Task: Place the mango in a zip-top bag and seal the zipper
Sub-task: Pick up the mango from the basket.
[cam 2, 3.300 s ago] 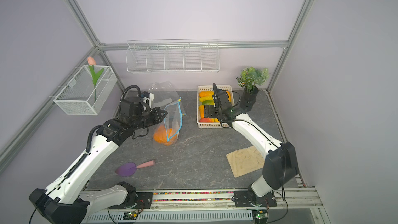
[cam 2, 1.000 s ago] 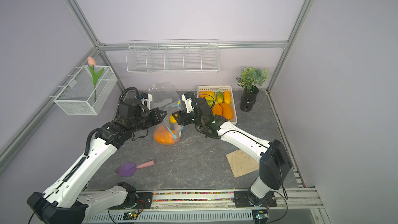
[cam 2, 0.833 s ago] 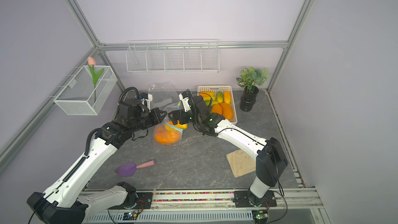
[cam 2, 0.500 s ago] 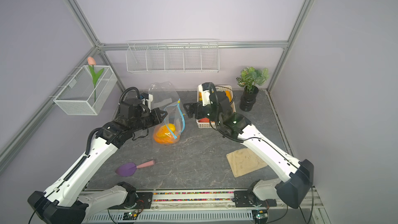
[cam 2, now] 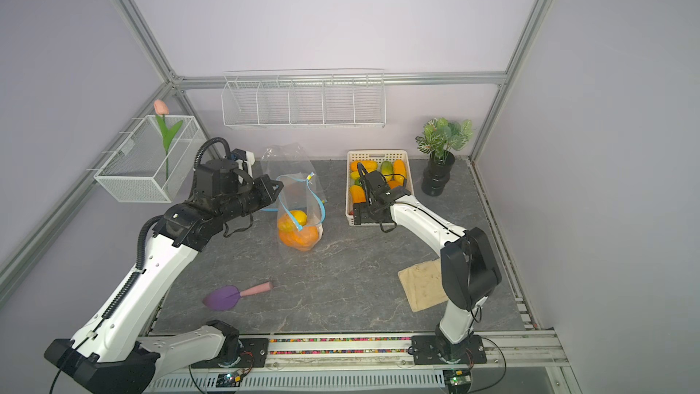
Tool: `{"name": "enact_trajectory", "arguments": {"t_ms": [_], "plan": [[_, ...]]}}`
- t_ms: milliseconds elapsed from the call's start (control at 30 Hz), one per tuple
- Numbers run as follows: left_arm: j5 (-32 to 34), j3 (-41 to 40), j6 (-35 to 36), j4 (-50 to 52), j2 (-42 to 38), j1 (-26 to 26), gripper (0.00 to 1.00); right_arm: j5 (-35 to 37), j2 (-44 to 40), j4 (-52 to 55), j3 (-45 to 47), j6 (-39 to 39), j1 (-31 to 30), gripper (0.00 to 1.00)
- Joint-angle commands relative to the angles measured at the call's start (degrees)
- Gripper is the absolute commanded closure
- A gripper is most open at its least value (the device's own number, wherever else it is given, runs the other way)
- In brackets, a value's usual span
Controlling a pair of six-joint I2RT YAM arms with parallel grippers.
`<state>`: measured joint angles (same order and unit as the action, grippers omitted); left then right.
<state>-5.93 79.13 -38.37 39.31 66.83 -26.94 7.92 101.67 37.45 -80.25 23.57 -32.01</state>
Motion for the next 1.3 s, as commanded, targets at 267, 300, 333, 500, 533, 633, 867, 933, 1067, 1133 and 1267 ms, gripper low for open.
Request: {"name": "enact_trajectory", "arguments": {"t_ms": [267, 300, 333, 500, 533, 633, 867, 933, 1067, 1133, 1267], "plan": [[-1.5, -3.9, -1.5, -2.8, 4.5, 0.5, 1.0, -2.5, 1.7, -1.6, -2.6, -0.2, 2.7, 0.03], [-2.0, -4.9, -2.1, -4.1, 4.6, 0.5, 1.0, -2.9, 2.3, -1.6, -2.8, -0.3, 2.9, 0.04], [-2.3, -5.5, -2.5, -5.2, 4.9, 0.5, 1.0, -3.1, 3.0, -1.5, -2.9, -0.2, 3.2, 0.04], [-2.6, -5.9, -2.3, -6.1, 7.4, 0.5, 1.0, -4.5, 4.8, -3.2, -3.1, 0.0, 3.9, 0.03], [-3.3, -5.8, -2.5, -6.2, 8.0, 0.5, 1.0, -5.0, 5.2, -3.4, -3.4, -0.1, 4.0, 0.03], [-4.5, -5.5, -3.5, -7.2, 8.7, 0.5, 1.0, -5.8, 6.7, -3.4, -4.2, -0.1, 4.2, 0.01], [-4.7, -2.1, -2.7, -6.0, 8.8, 0.5, 1.0, -9.5, 10.4, -4.7, -5.2, 1.0, 5.0, 0.05], [-4.3, -2.2, -2.8, -5.7, 8.4, 0.5, 1.0, -10.4, 11.1, -4.6, -5.6, 1.6, 5.1, 0.06], [-4.5, -3.9, -3.2, -6.4, 7.0, 0.5, 1.0, -11.6, 12.4, -3.6, -6.4, 2.4, 5.2, 0.12], [-4.4, -4.7, -3.4, -6.7, 6.2, 0.5, 1.0, -11.6, 12.8, -3.3, -6.4, 2.6, 5.1, 0.19], [-3.8, -5.3, -3.4, -6.2, 5.0, 0.5, 1.0, -11.6, 12.4, -2.9, -6.2, 2.8, 5.5, 0.4]]}}
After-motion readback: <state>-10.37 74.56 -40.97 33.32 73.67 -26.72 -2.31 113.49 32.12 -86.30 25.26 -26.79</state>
